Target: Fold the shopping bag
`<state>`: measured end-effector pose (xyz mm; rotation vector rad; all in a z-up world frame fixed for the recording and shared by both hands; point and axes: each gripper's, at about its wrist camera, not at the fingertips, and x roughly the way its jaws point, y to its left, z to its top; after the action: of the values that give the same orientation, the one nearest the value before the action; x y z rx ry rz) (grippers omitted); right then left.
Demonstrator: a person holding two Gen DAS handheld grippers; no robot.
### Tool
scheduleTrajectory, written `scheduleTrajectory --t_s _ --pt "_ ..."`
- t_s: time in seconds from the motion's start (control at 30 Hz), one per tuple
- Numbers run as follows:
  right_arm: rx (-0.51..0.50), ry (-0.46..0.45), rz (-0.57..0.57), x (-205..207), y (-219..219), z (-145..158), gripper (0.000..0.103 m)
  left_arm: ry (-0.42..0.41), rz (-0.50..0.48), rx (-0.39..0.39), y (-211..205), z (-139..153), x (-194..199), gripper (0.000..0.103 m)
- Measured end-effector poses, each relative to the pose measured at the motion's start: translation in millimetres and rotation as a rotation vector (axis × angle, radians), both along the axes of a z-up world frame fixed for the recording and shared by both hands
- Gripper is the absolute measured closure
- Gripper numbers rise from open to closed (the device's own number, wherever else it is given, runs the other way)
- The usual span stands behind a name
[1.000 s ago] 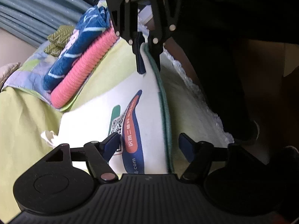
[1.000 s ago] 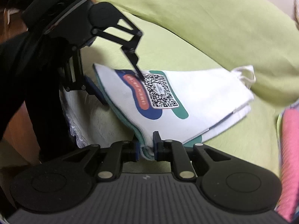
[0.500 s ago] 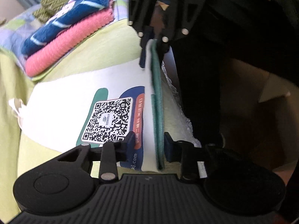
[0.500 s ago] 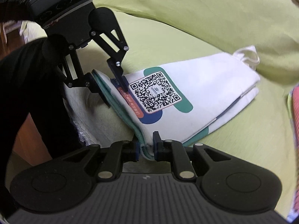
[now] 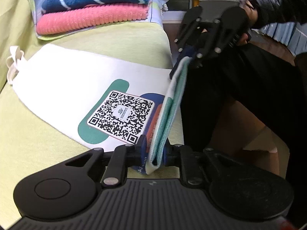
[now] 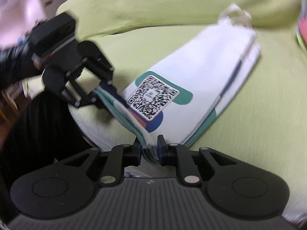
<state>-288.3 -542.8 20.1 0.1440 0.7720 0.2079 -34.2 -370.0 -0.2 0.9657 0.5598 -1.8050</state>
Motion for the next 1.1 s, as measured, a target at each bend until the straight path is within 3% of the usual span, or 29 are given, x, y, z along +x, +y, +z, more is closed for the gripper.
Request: scheduleTrajectory --t_s 0.13,0.2,0.27,0.3,0.33,0.37,0.47,0.7,0.9,1.1 --pt "-0.251 -0.083 0.106 -14 31 0 0.07 0.04 0.015 0.013 -6 1 8 0.085" --pt "-0.38 -0.116 0.15 -21 45 -1 0.07 0.065 0.021 0.02 -8 1 14 0.085" --pt "-0.436 -0.13 0.169 -22 51 -3 0.073 0.083 0.023 0.026 -8 0 17 0.085" --pt "-0.415 -0.126 0.163 -21 48 -2 0.075 0.089 0.024 0.028 -8 0 18 0.085" --pt "-0.372 -0.119 0.144 -19 43 0 0.086 0.092 0.023 0.03 -7 0 18 0.085" --pt "-0.307 -0.108 0.112 -16 35 1 0.09 0.093 0.023 0.03 -5 0 18 0.085" --pt "-0.052 -0.049 0.002 -9 3 2 0.091 0.083 0.027 0.016 0 0 16 0.082" --pt "0.213 0.074 -0.171 0 -27 -4 0.091 0.005 0.1 -0.077 29 10 3 0.076" --pt "0.375 0.144 -0.272 2 -46 -10 0.091 -0.211 0.127 -0.235 67 30 -31 0.077" --pt "0.462 0.199 -0.344 4 -58 -16 0.091 -0.532 0.016 -0.333 76 16 -85 0.075"
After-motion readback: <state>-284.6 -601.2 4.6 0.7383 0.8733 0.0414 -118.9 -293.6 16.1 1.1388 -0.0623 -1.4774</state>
